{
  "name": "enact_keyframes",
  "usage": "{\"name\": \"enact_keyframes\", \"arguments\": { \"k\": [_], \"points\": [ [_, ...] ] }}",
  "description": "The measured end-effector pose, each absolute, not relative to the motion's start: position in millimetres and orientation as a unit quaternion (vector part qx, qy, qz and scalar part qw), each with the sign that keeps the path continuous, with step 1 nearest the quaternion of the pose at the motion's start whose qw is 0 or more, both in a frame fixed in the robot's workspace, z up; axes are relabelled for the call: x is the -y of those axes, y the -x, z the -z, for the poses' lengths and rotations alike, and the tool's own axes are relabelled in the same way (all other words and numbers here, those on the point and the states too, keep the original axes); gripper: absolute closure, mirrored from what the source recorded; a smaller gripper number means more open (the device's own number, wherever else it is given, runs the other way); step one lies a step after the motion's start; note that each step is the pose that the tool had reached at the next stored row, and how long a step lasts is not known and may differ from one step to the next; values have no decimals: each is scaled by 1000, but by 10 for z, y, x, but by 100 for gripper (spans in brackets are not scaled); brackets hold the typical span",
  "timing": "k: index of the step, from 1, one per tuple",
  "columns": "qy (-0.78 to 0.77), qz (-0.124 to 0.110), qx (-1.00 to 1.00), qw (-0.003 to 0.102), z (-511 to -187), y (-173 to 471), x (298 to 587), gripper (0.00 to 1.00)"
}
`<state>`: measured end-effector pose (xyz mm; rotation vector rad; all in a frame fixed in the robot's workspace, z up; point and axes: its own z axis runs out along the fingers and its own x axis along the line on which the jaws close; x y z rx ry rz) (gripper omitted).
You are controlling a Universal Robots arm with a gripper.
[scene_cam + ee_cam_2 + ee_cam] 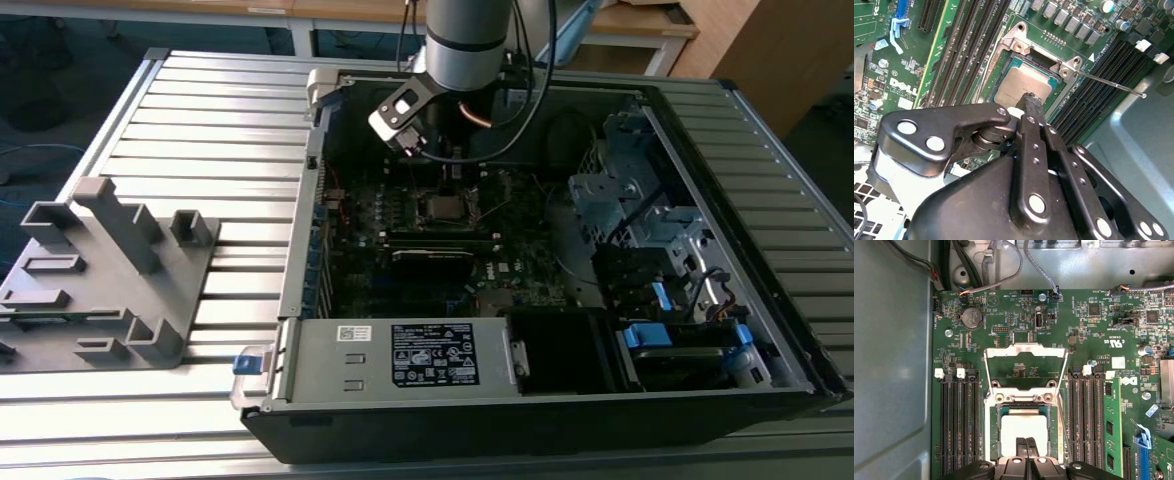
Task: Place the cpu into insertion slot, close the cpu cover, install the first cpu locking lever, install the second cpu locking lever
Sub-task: 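Close the cpu cover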
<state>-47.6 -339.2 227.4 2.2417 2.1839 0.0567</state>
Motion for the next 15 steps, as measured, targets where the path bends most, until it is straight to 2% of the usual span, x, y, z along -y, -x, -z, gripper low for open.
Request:
{"name": "enact_keyframes", "arguments": {
  "k": [15],
  "points": [
    [-716,-18,-698,6,-2407,476,3393,89]
  ]
}}
